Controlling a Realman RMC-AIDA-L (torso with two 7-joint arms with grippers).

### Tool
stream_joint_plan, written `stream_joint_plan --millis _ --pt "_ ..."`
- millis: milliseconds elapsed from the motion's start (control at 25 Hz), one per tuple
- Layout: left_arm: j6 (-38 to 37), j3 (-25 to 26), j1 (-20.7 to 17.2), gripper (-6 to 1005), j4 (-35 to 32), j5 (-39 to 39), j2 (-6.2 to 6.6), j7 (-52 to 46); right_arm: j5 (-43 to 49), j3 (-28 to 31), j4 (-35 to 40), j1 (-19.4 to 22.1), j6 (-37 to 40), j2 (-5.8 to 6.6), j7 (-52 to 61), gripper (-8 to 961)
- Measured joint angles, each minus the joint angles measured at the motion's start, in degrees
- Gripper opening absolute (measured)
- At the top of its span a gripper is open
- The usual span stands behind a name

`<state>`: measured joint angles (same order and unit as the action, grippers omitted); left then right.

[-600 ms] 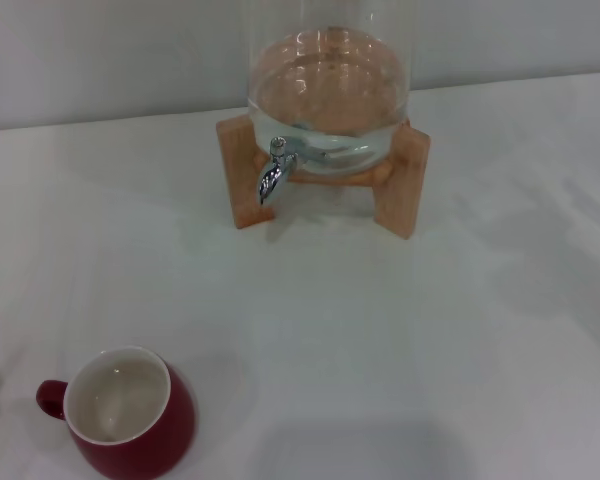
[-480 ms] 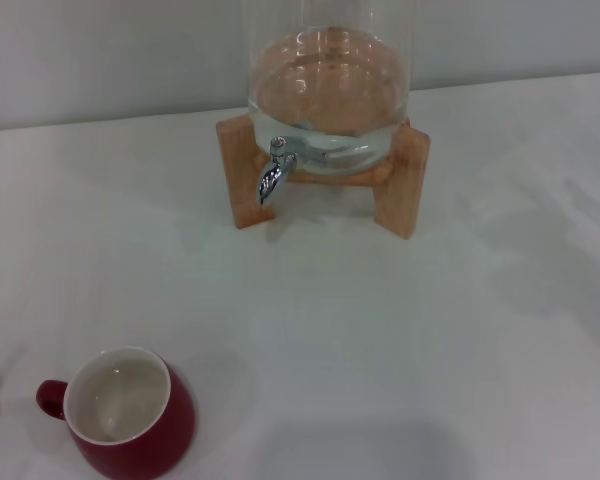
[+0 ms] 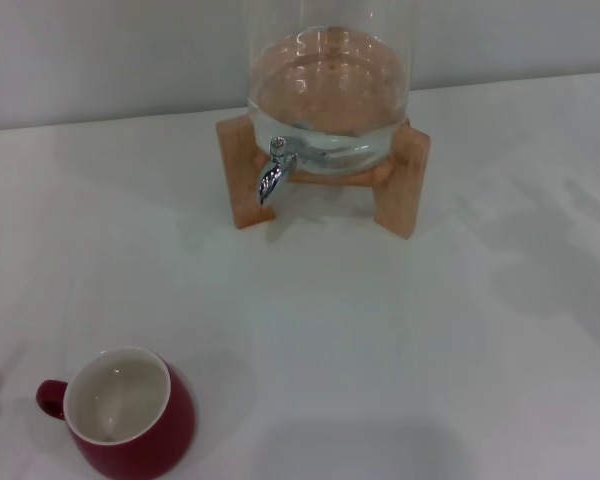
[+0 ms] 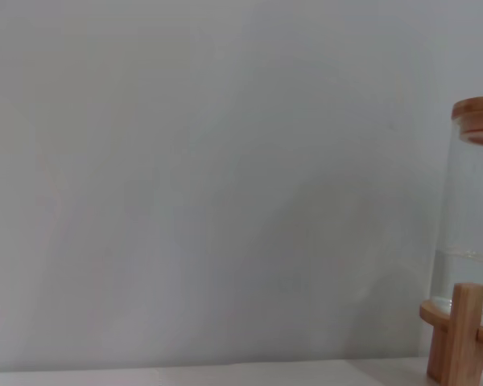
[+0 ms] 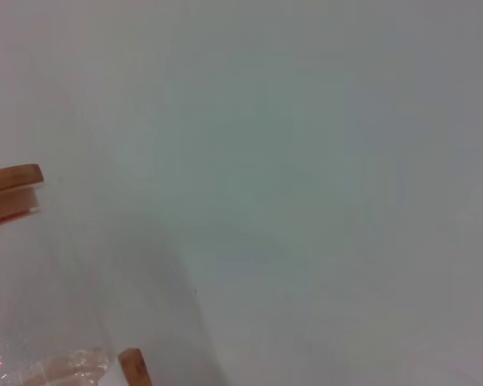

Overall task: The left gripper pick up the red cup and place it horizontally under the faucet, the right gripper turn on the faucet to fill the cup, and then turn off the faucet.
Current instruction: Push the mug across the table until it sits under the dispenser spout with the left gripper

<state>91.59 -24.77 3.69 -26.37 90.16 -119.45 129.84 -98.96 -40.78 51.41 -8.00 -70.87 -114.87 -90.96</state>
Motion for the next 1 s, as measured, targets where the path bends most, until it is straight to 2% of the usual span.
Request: stream_joint_plan --millis 520,1000 --pt "0.89 -0.33 -0.18 890 0.36 -0.98 0.0 3.02 0.0 0.48 -0.04 0.0 0.03 0.0 0.0 766" --pt "0.81 -0.41 -1.23 890 7.48 -1.84 -0.06 13.19 0.0 0.7 0.29 -0.24 0.25 0.08 0.01 766"
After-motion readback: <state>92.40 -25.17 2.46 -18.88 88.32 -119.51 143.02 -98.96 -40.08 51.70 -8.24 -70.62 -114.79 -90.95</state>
